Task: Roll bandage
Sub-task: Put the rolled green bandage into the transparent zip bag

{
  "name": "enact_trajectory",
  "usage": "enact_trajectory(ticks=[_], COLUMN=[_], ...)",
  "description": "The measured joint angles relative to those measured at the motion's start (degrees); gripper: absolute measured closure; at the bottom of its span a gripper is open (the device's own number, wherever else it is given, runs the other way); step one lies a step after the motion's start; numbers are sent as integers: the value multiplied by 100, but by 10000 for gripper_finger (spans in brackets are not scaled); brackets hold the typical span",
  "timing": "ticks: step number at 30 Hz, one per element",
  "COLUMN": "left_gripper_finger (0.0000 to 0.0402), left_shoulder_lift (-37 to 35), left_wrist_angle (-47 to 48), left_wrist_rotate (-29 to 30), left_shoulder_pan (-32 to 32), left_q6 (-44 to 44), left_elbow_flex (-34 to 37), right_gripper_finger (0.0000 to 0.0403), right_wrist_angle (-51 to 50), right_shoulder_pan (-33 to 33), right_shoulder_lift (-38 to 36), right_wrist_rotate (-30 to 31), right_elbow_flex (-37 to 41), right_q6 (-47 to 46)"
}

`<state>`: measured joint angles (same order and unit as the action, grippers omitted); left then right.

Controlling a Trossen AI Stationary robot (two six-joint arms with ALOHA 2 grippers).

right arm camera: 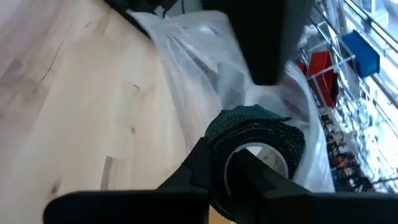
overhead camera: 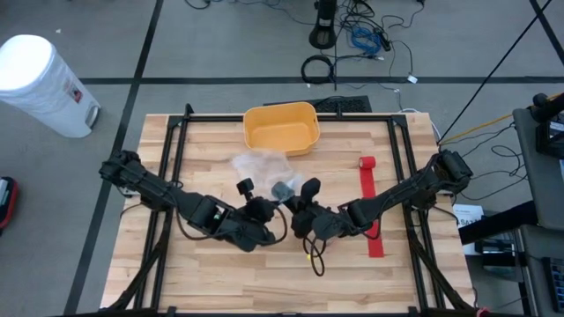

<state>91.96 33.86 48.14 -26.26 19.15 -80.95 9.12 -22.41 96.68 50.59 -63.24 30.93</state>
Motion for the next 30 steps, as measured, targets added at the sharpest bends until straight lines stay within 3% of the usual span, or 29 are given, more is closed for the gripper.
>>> enact_trajectory(ticks=[13,19,23,30], left_gripper_finger=[400,400,400,400], left_shoulder_lift=[0,2,2,2], left_wrist_angle=[-62,-40,-54,-37], left_wrist_rotate=[-624,-389,-384,-406], left_shoulder_pan=[-58,-114,-103,-188], left_q6=[-54,-151,-154,-161], left_elbow_flex=[0,0,0,0], right_gripper_finger=[380,380,379,325], right_wrist_angle=[924,1019,1077,1011], right_shoulder_pan=[-138,-121,-127,-122], right_shoulder_lift=[2,2,2,-18], right_wrist_rotate=[446,-357,-242,-306], right_elbow_flex=[4,4,4,4], right_q6=[73,-182,-410,-803])
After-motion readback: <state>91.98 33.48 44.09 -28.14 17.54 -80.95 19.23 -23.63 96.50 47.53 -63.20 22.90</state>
